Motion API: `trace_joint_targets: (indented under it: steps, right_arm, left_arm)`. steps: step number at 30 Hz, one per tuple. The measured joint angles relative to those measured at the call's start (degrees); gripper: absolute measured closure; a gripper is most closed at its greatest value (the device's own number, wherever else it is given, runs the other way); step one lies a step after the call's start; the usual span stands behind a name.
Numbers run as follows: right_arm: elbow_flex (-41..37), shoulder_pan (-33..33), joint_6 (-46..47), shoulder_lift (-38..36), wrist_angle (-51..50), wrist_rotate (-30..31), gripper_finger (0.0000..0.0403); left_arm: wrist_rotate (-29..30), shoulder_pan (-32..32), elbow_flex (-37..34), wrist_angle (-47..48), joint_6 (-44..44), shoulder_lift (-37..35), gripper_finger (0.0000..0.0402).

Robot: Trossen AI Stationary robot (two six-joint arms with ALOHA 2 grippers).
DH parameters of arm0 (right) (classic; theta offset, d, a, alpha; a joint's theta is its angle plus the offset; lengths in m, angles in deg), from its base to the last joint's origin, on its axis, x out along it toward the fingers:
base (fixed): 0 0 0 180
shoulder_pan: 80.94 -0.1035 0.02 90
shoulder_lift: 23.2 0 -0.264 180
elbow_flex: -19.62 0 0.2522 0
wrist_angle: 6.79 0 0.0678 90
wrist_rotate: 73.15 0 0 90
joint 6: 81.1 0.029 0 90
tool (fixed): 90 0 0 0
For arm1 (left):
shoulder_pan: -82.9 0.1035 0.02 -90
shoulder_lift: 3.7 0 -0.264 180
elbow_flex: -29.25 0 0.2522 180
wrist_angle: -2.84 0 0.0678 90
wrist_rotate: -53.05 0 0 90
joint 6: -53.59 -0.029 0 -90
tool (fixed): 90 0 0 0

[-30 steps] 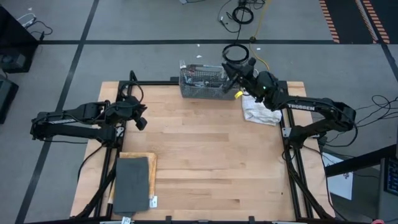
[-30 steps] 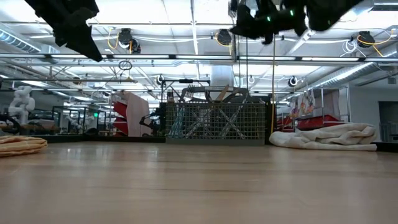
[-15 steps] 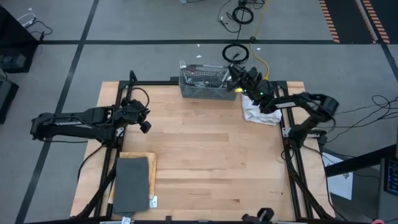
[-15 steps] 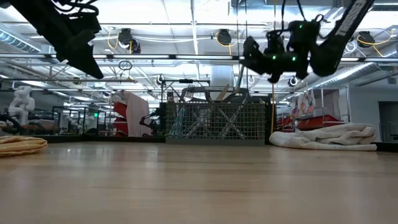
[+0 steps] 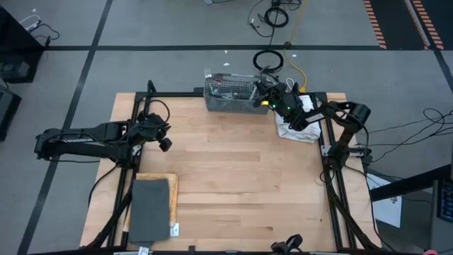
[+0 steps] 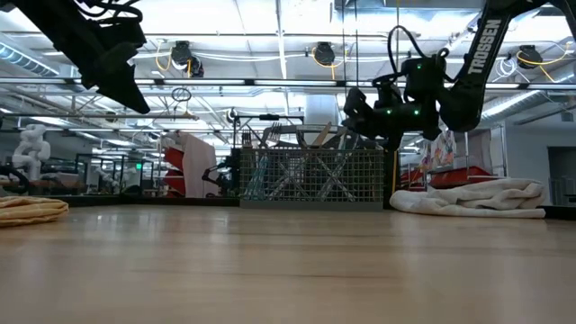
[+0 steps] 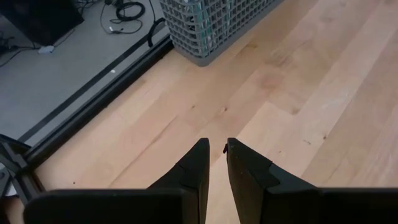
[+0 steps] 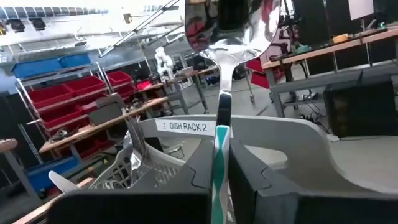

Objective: Sort silverware
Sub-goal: Put the spoon into the silverware basket

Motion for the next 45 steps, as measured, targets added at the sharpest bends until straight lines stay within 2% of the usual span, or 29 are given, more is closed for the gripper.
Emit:
trace_joint_targets:
  steps: [4, 13, 19, 25, 33, 36, 41, 43, 45]
  right_arm:
    - [0.02, -0.17, 0.12, 0.0, -0.44, 0.18, 0.0357]
    - [0.0, -0.95, 0.15, -0.26, 1.94, -0.46, 0.0238]
    - [0.0, -1.81, 0.05, -2.37, 7.44, -0.07, 0.0194]
    - [-0.02, -1.88, -1.49, -9.92, 1.75, -0.09, 0.019]
    - [-0.02, -4.05, -7.87, -25.25, -8.16, -0.14, 0.019]
    - [0.0, -5.27, -8.4, -31.47, -17.28, 0.55, 0.0193]
    - [0.0, -6.98, -4.6, -37.94, -39.48, 6.62, 0.0219]
    - [0.0, -6.98, -3.61, -37.94, -42.35, 8.43, 0.023]
    - [0.0, -6.36, -4.0, -37.0, -40.99, 9.02, 0.0238]
  left_arm:
    - [0.0, 0.0, 0.0, 0.02, -0.07, 0.0, 0.0338]
    - [0.0, 0.01, 0.02, 0.06, -0.07, 0.0, 0.0338]
    - [0.01, -0.01, 0.04, 0.09, -0.06, 0.0, 0.0338]
    - [0.02, -0.01, 0.04, -0.07, -0.03, 0.0, 0.0338]
    - [0.0, 0.0, 0.04, -3.89, -0.52, -0.02, 0.0338]
    - [0.0, -0.01, 0.06, -5.58, -1.21, -0.04, 0.0338]
    - [0.0, 0.01, 0.07, -8.23, -1.23, -0.04, 0.0338]
    - [0.0, 0.01, 0.07, -8.74, -1.43, -0.04, 0.0338]
    - [0.0, 0.01, 0.07, -8.94, -1.43, -0.04, 0.0338]
